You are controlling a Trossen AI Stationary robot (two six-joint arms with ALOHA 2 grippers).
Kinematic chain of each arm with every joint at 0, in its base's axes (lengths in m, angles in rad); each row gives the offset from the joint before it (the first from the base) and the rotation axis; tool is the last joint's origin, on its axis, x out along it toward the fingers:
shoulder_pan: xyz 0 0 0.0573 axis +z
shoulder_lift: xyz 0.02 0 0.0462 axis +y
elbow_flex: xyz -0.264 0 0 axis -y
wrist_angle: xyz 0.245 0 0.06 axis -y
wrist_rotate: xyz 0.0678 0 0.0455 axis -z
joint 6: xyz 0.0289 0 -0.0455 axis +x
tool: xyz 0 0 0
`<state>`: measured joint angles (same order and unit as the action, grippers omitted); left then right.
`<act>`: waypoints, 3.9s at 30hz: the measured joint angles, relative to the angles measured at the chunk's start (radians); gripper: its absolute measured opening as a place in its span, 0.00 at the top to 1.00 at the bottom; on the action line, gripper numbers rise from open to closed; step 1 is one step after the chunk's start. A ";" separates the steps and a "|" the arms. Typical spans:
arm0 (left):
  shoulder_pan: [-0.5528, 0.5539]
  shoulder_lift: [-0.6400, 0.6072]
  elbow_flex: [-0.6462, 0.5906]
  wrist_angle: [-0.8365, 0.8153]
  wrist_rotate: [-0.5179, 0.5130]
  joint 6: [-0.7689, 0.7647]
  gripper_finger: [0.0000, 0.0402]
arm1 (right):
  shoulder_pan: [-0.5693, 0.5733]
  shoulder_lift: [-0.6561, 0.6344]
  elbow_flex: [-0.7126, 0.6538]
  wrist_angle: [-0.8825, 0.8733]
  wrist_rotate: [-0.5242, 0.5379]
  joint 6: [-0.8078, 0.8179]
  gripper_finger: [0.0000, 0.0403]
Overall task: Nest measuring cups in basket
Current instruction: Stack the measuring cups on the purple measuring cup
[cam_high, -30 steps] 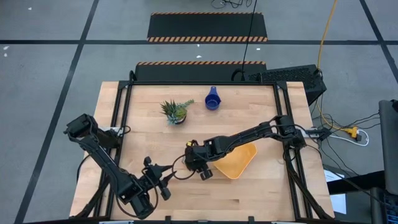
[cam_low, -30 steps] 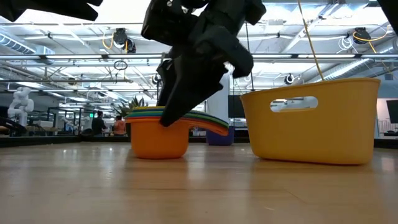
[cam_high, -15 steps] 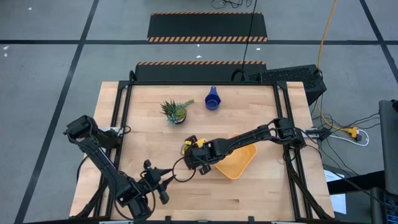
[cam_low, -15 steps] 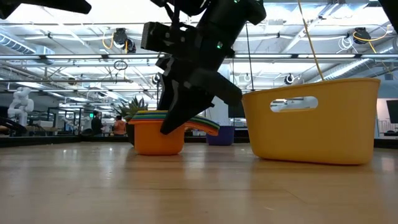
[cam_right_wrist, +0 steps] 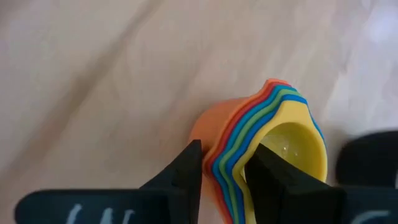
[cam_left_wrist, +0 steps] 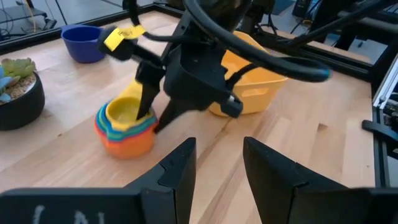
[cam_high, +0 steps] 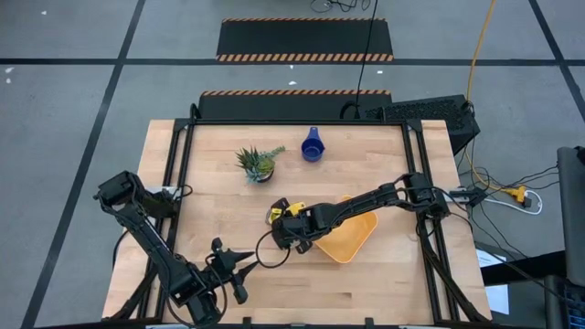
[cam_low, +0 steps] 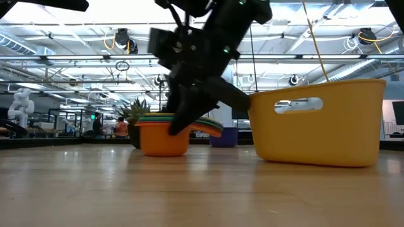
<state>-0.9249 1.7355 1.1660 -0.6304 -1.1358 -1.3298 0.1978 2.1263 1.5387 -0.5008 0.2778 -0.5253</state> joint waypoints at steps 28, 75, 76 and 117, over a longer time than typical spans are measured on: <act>0.000 0.000 0.000 0.016 0.000 0.033 0.66 | -0.219 -0.240 0.000 -0.186 0.207 -0.143 0.80; 0.002 0.072 -0.001 0.060 0.004 0.043 0.66 | -0.497 -0.270 -0.196 -0.068 0.058 -0.498 0.68; 0.001 0.072 -0.001 0.059 0.004 0.043 0.66 | -0.497 -0.270 -0.196 -0.067 0.058 -0.484 0.62; 0.005 0.071 -0.001 0.060 0.010 0.045 0.66 | -0.607 -0.347 -0.197 -0.121 -0.036 -0.351 0.35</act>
<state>-0.9203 1.8069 1.1652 -0.5707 -1.1255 -1.2850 -0.4089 1.7798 1.3418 -0.6218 0.2422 -0.8763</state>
